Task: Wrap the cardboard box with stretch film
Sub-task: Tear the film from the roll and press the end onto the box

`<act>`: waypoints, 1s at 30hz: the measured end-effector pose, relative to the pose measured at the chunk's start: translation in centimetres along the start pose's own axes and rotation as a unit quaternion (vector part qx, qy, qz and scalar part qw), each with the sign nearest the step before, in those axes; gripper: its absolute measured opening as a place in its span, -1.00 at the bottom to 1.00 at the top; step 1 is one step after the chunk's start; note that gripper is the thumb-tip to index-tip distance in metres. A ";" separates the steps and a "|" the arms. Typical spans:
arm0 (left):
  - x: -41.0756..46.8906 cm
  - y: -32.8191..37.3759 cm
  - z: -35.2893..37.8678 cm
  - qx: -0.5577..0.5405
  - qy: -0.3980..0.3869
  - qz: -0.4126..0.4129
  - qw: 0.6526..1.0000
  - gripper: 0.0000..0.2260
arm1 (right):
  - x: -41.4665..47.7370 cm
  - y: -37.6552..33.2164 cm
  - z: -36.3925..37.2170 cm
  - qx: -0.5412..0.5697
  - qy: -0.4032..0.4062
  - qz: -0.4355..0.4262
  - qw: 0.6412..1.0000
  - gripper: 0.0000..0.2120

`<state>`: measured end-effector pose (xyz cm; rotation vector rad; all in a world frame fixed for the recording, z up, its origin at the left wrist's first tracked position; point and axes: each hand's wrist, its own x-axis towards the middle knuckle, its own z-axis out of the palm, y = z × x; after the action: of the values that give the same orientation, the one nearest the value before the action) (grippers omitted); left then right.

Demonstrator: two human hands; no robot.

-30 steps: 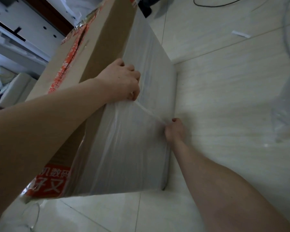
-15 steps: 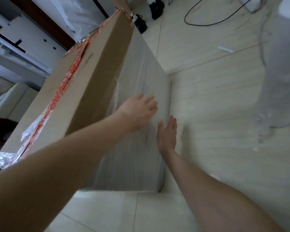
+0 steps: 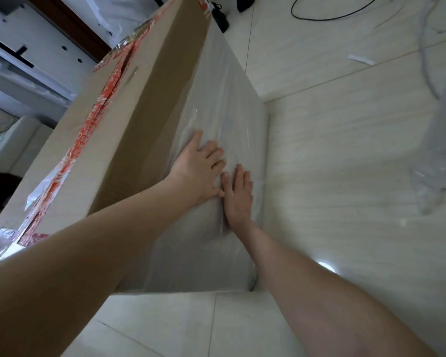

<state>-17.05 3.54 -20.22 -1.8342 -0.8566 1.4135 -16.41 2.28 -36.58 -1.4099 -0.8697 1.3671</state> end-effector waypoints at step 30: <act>3.0 -1.8 0.1 -0.035 0.070 -0.123 0.989 -0.32 | 6.7 4.9 -3.2 -0.171 0.080 0.098 0.977 -0.59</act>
<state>-16.71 6.99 -20.37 -1.7853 -1.0308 1.1022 -13.00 6.70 -43.56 -1.8857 -0.9080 1.2665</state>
